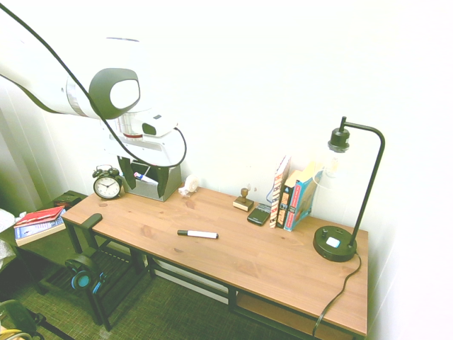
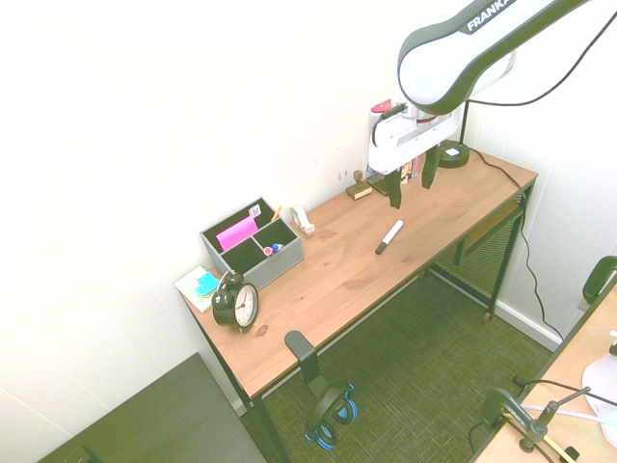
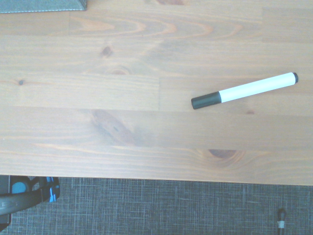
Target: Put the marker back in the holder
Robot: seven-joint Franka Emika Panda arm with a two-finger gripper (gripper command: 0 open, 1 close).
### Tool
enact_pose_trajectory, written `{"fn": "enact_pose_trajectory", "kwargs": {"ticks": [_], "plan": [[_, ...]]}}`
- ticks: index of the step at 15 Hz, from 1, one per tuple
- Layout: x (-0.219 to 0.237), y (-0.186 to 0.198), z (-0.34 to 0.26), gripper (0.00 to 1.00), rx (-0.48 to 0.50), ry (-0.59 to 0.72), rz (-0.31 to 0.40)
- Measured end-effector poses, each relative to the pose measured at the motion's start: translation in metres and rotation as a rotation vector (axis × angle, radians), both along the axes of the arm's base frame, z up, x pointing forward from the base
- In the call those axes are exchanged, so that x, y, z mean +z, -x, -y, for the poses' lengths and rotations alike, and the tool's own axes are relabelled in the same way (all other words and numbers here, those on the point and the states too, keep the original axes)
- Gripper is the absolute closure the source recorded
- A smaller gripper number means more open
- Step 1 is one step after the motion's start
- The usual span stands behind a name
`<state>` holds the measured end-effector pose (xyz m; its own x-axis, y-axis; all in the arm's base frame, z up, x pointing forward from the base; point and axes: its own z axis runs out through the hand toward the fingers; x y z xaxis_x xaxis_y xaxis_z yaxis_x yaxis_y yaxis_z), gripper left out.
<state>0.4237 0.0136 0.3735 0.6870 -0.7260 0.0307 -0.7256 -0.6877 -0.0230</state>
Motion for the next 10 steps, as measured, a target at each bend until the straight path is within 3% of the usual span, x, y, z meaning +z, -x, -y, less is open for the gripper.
{"fn": "enact_pose_trajectory", "kwargs": {"ticks": [2,3,6,10], "plan": [[-0.001,0.0,0.0,0.0,-0.007,-0.001,0.0],[-0.003,-0.002,0.0,0.0,-0.055,-0.014,0.006],[-0.025,-0.015,0.009,0.0,-0.24,-0.059,0.007],[-0.089,-0.027,0.045,0.0,-0.488,-0.1,-0.017]]}}
